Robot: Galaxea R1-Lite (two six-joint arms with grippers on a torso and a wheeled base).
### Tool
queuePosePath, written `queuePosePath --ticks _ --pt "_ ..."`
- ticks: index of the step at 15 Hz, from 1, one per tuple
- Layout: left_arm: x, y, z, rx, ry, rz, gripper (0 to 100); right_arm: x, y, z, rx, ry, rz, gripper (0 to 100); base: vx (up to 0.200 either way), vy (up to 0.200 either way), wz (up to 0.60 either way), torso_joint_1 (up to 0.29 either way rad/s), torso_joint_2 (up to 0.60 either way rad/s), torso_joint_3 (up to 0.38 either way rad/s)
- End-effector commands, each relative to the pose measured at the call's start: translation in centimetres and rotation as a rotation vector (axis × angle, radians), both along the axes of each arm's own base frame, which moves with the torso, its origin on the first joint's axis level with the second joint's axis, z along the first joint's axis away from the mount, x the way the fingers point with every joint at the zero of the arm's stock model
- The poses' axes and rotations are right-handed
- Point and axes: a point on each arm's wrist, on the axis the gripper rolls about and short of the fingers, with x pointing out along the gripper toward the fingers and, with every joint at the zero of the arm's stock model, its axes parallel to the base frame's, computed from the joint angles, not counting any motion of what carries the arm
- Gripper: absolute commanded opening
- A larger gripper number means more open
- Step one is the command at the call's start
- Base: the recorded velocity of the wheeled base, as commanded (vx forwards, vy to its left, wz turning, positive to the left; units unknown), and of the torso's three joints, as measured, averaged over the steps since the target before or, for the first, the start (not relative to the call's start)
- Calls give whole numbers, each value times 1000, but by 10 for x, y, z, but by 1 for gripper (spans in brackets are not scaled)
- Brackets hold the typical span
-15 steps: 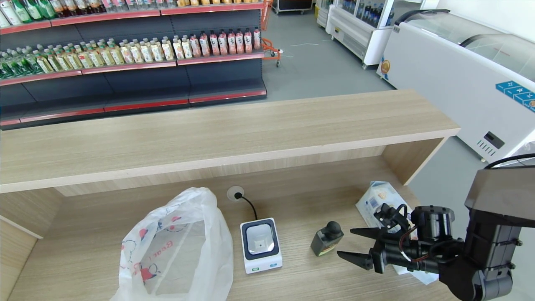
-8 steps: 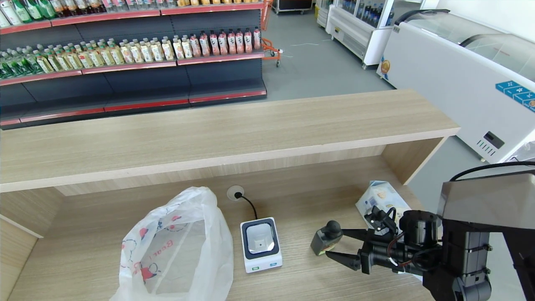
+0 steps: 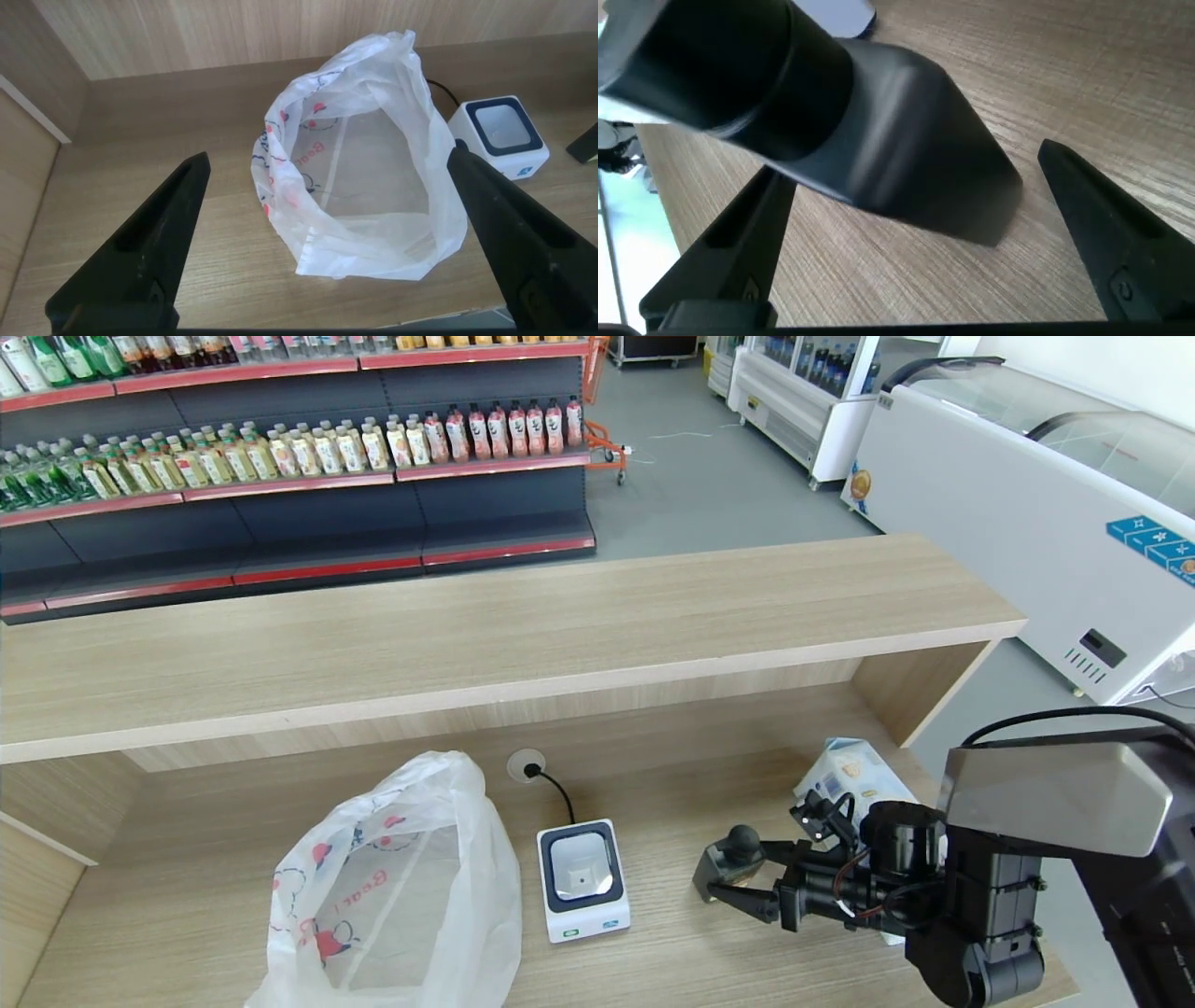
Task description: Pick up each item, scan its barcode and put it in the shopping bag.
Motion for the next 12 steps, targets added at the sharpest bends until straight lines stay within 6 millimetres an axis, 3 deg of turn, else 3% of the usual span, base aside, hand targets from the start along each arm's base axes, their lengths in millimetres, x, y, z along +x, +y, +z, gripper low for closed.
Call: queuePosePath --ticks 1,6,9,10,12 --pt "0 0 0 0 0 0 100 5 10 0 22 -3 26 100 0 0 0 0 0 0" --pt "0 0 0 0 0 -2 100 15 37 1 67 -8 78 100 0 0 0 0 0 0" --pt "0 0 0 0 0 0 100 18 40 -4 74 -5 93 100 0 0 0 0 0 0" --pt "0 0 0 0 0 0 100 18 39 -2 75 -5 96 0 0 0 0 0 0 0" --pt "0 0 0 0 0 0 100 16 38 2 75 -8 91 0 0 0 0 0 0 0"
